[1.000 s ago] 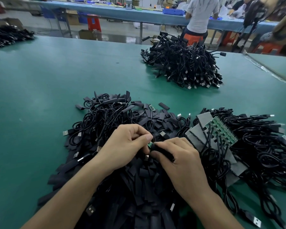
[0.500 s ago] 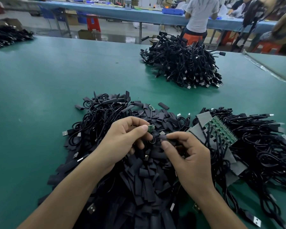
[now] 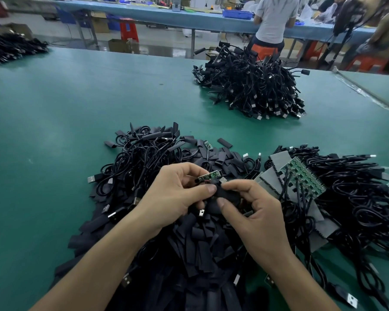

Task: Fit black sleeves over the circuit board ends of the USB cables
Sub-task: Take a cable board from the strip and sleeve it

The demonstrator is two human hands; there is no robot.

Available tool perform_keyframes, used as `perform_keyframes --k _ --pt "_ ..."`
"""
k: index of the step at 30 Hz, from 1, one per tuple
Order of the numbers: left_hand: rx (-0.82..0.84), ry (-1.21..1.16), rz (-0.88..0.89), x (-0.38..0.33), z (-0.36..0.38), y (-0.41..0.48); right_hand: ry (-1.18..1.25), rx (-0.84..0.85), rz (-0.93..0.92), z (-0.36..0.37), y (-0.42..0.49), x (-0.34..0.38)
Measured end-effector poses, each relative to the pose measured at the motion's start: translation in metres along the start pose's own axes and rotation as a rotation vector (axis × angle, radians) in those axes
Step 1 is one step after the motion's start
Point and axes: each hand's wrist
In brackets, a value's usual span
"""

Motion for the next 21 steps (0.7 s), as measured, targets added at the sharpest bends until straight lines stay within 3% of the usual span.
perform_keyframes --k 8,12,16,21 --pt "-0.026 -0.010 0.031 0.002 -0.001 0.001 -0.147 -0.076 -0.030 0.000 0.002 0.001" --pt "-0.023 -0.033 -0.005 -0.001 -0.005 0.002 -0.065 -0.117 -0.014 0.000 0.002 0.000" --pt "0.108 -0.035 -0.078 -0.007 -0.011 0.002 0.011 -0.143 -0.014 0.001 0.002 0.003" --pt "0.165 0.079 -0.016 -0.010 -0.017 0.000 0.092 -0.131 -0.001 0.000 0.003 0.003"
Point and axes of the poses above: each hand's wrist, its own y-axis towards the middle knuckle, its own z-axis out of the palm, x = y × z, and after that the axes turned 5 degrees about -x, right-handed
